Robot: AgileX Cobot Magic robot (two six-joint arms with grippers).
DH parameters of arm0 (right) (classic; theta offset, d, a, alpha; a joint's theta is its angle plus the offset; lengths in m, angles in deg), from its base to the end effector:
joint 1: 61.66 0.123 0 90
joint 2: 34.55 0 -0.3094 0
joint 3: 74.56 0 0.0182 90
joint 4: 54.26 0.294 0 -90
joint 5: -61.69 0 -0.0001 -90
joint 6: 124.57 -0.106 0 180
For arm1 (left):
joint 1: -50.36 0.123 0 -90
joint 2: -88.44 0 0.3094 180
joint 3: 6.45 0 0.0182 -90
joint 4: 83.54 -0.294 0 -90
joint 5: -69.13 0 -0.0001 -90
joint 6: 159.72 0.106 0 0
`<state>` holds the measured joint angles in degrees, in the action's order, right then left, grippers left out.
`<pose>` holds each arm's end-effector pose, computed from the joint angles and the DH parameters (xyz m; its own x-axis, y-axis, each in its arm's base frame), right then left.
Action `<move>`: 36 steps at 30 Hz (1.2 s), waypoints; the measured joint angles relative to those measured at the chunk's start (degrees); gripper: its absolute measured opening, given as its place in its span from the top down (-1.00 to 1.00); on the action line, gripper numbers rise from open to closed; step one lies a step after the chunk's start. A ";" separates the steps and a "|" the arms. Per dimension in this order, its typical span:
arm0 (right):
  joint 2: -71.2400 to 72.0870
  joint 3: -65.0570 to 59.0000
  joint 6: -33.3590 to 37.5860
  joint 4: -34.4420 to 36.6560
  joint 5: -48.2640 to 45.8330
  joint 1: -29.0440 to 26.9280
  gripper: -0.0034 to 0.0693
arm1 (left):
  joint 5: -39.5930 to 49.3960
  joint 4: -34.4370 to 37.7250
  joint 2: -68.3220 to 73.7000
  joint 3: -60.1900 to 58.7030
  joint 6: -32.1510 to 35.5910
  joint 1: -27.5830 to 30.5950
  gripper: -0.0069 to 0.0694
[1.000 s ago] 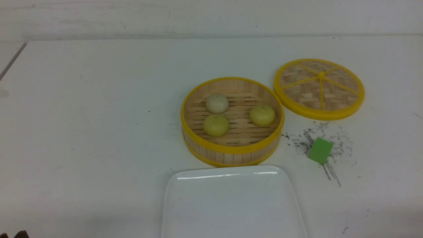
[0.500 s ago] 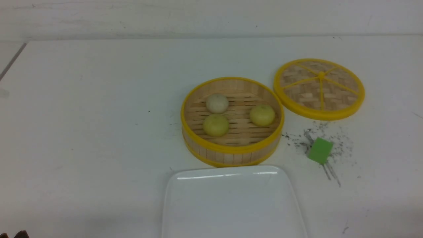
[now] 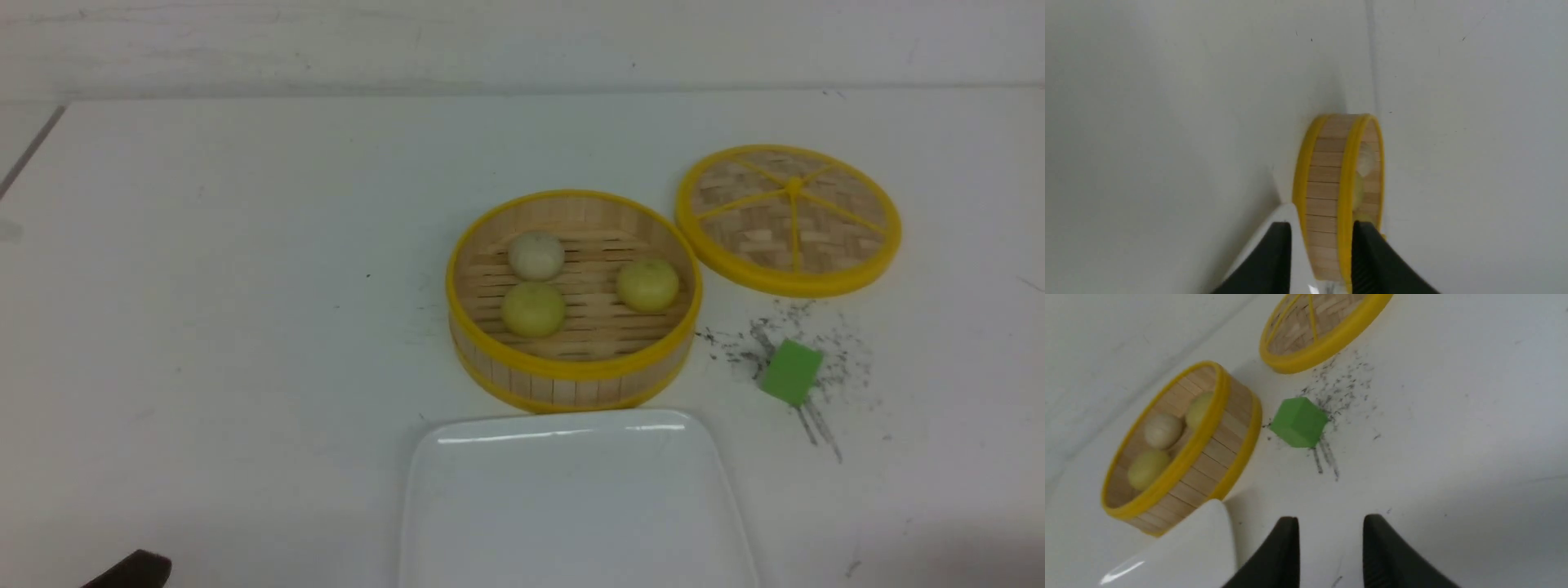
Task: Put the steamed buns into the plate on the white tablecloth.
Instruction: 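Reach toward a bun in the bamboo steamer with the right gripper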
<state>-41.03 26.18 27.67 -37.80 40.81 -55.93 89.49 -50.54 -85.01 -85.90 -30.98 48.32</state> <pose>0.0843 0.0192 0.1690 -0.3321 0.6510 -0.6825 0.0429 0.7333 0.6786 0.0851 -0.0232 0.1730 -0.2470 -0.9655 -0.0822 -0.1995 0.1337 -0.9707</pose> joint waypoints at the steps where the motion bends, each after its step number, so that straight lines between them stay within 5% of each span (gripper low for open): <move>1: 0.00 0.00 -0.27 0.56 0.06 0.00 0.25 | -0.06 0.37 0.00 0.00 -0.37 0.00 0.18; 13: 0.00 0.00 -2.83 7.58 2.87 0.00 0.25 | -2.29 -0.17 0.00 0.00 -0.55 0.00 0.20; 18: 0.00 1.15 -2.96 9.66 2.23 0.00 0.35 | -0.41 -0.76 0.00 5.62 10.24 -1.95 0.44; 20: 0.00 5.33 -1.23 8.60 0.17 0.00 0.54 | 2.20 -1.56 0.90 11.58 15.81 -2.91 0.69; 23: 0.00 10.20 2.22 5.97 -1.70 0.00 0.74 | 6.69 -3.67 4.75 17.62 19.92 -3.14 0.79; 25: -1.74 16.41 5.25 1.53 -4.95 0.00 0.92 | 15.15 -7.14 13.08 23.72 23.24 -3.14 0.81; 29: -9.13 24.57 6.53 -5.58 -15.86 0.00 0.93 | 29.84 -13.31 27.26 31.67 28.61 -3.14 0.81; 36: -27.74 30.28 9.62 -7.40 -38.31 0.00 0.90 | 35.35 -19.62 47.51 40.34 38.50 -3.37 0.81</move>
<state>-68.77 56.46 37.28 -45.21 2.50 -55.93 124.84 -70.16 -37.50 -45.56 7.52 44.95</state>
